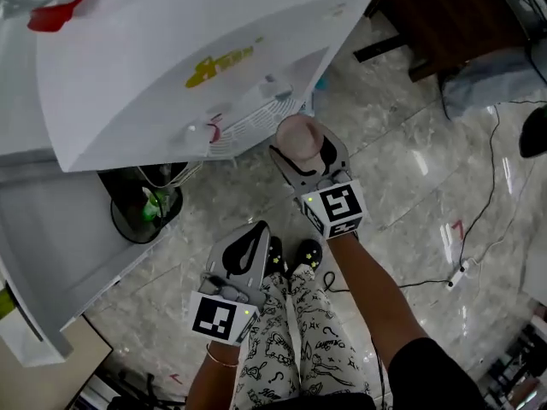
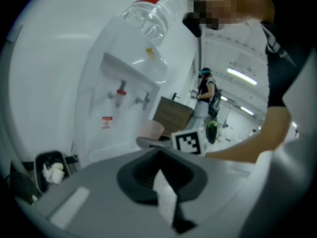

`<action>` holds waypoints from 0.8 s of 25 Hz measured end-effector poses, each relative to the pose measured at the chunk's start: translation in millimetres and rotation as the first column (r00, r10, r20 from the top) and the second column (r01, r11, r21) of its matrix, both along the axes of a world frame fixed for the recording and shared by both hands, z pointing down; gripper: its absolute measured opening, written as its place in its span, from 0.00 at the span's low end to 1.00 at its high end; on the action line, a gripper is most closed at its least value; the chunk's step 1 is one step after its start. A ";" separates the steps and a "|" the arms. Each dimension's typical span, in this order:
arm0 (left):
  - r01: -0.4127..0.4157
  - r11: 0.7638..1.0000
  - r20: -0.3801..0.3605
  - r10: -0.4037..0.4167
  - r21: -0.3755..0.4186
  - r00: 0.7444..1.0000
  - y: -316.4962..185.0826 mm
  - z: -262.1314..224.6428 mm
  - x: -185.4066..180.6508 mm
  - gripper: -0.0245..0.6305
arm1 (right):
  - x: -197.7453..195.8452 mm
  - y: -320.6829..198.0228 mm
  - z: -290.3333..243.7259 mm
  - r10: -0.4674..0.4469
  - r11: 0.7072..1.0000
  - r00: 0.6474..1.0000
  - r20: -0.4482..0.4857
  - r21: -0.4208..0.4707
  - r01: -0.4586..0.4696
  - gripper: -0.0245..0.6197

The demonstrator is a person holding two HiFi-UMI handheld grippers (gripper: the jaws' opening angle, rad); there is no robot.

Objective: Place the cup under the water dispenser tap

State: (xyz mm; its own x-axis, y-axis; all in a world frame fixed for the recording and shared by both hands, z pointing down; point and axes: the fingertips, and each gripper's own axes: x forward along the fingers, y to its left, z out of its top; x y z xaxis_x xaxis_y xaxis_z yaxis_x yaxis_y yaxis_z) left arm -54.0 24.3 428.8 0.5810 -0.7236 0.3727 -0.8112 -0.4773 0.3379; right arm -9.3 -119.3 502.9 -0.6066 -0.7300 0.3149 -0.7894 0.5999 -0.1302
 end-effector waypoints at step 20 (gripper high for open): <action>0.040 0.991 -0.046 -0.046 -0.131 0.998 -1.9 29.4 -27.1 0.04 | -28.7 -58.2 55.6 -0.050 0.998 0.999 -0.012 -0.024 0.049 0.56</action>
